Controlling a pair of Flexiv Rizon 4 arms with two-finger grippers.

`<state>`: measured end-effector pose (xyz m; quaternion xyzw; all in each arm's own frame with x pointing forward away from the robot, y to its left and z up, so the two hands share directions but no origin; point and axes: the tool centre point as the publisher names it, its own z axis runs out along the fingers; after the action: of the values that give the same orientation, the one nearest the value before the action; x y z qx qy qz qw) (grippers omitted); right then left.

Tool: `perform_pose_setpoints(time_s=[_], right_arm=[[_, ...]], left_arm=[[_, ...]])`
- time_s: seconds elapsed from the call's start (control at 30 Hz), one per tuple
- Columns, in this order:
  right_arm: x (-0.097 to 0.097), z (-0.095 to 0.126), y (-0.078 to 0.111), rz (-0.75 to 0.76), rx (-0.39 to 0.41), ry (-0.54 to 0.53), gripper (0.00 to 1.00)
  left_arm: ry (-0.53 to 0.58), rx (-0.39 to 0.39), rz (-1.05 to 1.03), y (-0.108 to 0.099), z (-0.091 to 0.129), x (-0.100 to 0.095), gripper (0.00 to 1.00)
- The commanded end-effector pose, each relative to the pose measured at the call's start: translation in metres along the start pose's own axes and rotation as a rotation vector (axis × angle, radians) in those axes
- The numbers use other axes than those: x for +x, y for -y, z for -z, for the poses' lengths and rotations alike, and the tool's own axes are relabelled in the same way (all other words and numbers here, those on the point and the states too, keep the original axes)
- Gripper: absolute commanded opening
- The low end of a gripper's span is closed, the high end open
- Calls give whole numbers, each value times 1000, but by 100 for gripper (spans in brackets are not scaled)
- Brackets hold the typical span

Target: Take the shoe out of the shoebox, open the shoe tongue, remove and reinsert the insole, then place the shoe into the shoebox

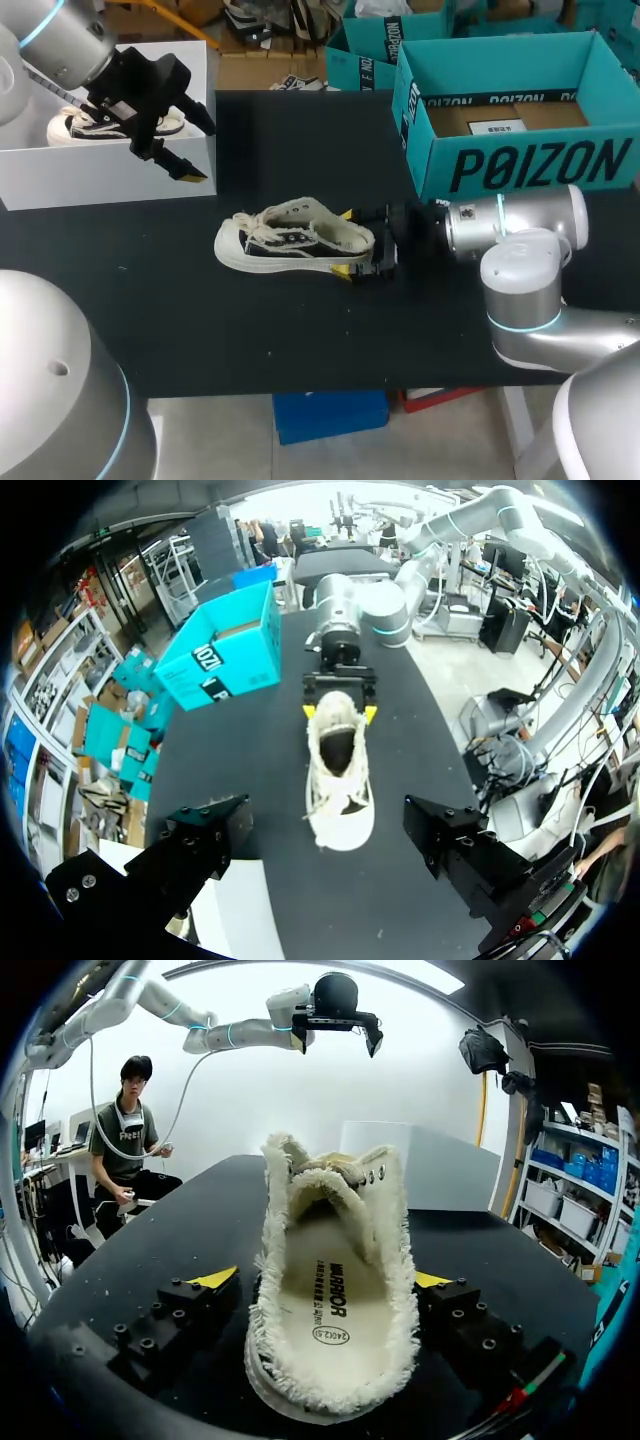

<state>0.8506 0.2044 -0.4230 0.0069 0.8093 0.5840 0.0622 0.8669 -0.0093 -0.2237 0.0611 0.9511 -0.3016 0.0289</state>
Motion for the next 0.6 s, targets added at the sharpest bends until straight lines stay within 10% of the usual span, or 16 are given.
perform_pose_setpoints(time_s=[0.03, 0.6], right_arm=[[-5, -13, 4, 0, -7, -7, 100], [-3, -8, 16, -31, -14, 6, 100]], left_arm=[[3, 1, -2, -1, -1, 0, 100], [3, 1, -2, -1, -1, 0, 100]])
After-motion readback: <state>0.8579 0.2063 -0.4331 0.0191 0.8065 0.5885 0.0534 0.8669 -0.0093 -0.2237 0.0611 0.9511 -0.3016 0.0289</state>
